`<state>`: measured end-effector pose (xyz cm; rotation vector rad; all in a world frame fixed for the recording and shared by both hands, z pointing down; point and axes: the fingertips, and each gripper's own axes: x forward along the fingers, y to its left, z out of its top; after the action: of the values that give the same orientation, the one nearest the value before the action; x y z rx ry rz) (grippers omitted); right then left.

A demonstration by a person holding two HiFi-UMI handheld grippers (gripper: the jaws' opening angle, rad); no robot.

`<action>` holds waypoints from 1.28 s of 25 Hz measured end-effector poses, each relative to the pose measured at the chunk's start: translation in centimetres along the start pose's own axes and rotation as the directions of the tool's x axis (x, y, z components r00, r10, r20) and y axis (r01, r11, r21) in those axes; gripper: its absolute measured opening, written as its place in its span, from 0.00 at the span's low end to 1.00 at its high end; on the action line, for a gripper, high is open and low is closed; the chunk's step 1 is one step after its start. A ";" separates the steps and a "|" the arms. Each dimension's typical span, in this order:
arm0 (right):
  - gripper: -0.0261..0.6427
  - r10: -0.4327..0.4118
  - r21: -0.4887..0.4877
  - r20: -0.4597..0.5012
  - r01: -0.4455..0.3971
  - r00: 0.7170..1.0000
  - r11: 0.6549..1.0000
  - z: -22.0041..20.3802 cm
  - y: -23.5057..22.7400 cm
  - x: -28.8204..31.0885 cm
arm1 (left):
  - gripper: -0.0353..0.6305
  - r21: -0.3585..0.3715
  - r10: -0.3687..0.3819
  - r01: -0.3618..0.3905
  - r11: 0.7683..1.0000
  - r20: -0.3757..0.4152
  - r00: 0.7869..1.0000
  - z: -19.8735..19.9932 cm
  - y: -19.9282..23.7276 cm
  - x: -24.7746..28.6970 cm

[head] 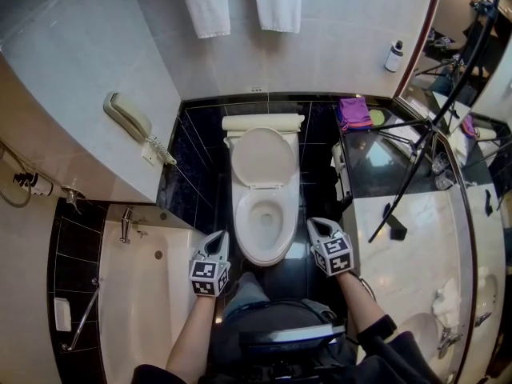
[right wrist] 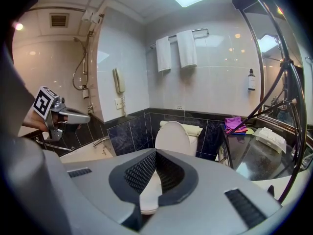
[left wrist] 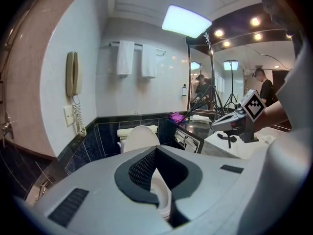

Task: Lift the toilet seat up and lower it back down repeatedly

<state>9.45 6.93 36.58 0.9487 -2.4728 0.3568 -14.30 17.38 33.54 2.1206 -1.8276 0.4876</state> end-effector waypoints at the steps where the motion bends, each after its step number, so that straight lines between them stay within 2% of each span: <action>1: 0.07 0.000 0.004 -0.004 0.000 1.000 1.000 -0.3 -0.2 0.2 | 0.05 0.007 -0.003 0.003 1.000 0.002 1.000 0.1 -0.1 0.3; 7: 0.08 -0.009 0.088 -0.035 0.012 0.999 0.996 -1.8 -1.1 2.3 | 0.05 0.066 -0.032 0.033 0.997 -0.012 0.999 0.1 -0.5 2.7; 12: 0.19 -0.011 0.211 -0.102 0.032 0.995 0.977 -6.3 -2.6 6.0 | 0.05 0.117 -0.090 0.097 0.988 -0.064 0.994 -1.0 -1.2 6.1; 15: 0.27 -0.004 0.337 -0.151 0.055 0.989 0.940 -9.8 -3.2 8.0 | 0.05 0.153 -0.114 0.128 0.980 -0.097 0.989 -2.7 -1.3 8.4; 19: 0.35 0.005 0.424 -0.196 0.080 0.981 0.902 -14.3 -4.8 12.2 | 0.05 0.210 -0.120 0.140 0.968 -0.103 0.987 -4.8 -0.9 12.2; 23: 0.36 0.011 0.542 -0.263 0.138 0.965 0.829 -21.4 -4.6 14.6 | 0.05 0.201 -0.139 0.168 0.965 -0.151 0.979 -8.8 -1.3 14.7; 25: 0.37 0.018 0.570 -0.292 0.159 0.956 0.806 -25.2 -4.6 16.4 | 0.05 0.223 -0.151 0.186 0.957 -0.164 0.975 -11.2 -1.4 16.2; 28: 0.37 0.040 0.586 -0.337 0.177 0.941 0.791 -30.8 -4.1 19.1 | 0.05 0.246 -0.162 0.203 0.948 -0.176 0.971 -14.7 -1.8 18.0; 30: 0.37 0.060 0.604 -0.349 0.176 0.935 0.777 -33.8 -3.7 20.9 | 0.05 0.241 -0.158 0.200 0.950 -0.183 0.970 -17.0 -1.9 19.1; 32: 0.37 0.077 0.638 -0.356 0.182 0.931 0.748 -36.6 -3.6 22.5 | 0.05 0.228 -0.152 0.194 0.954 -0.191 0.970 -19.1 -2.0 20.0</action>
<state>9.24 6.14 79.67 1.0855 -1.9692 1.3387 -10.82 8.26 59.53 2.2906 -1.5367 0.8622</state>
